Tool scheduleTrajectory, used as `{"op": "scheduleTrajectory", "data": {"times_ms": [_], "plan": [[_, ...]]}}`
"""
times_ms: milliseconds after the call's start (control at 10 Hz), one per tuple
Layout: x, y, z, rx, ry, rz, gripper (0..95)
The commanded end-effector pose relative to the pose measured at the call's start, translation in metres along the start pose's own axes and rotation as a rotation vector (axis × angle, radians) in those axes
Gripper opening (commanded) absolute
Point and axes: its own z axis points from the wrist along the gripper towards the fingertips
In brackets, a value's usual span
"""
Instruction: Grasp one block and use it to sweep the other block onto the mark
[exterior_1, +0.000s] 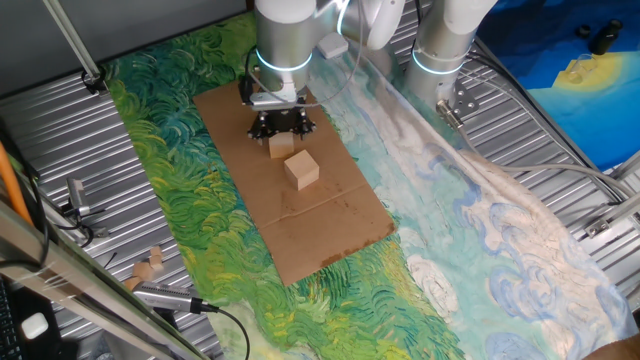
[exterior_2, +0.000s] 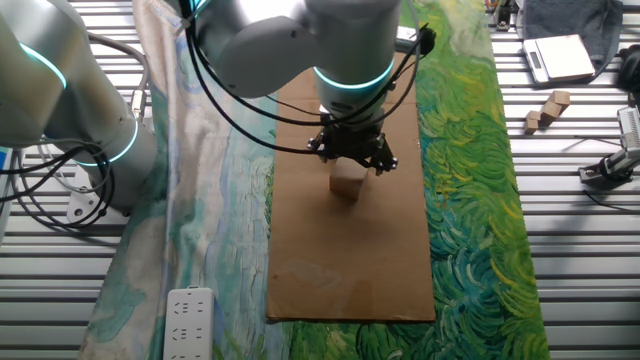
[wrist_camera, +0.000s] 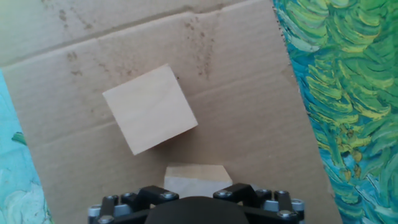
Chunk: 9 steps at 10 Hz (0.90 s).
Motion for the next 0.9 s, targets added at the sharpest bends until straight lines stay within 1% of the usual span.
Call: {"op": "scheduleTrajectory", "data": {"times_ms": [100, 200, 300, 400, 500, 600, 900], "plan": [[0.0, -0.0008, 0.0016, 0.019, -0.011, 0.005, 95.0], [0.0, -0.0008, 0.0016, 0.025, -0.013, 0.009, 95.0], [0.0, -0.0008, 0.0016, 0.03, -0.015, 0.012, 76.0], [0.0, -0.0008, 0.0016, 0.032, -0.016, 0.028, 76.0], [0.0, -0.0008, 0.0016, 0.032, -0.012, 0.069, 0.0], [0.0, -0.0008, 0.0016, 0.031, -0.017, 0.055, 0.0], [0.0, -0.0008, 0.0016, 0.026, -0.009, 0.052, 0.0]]}}
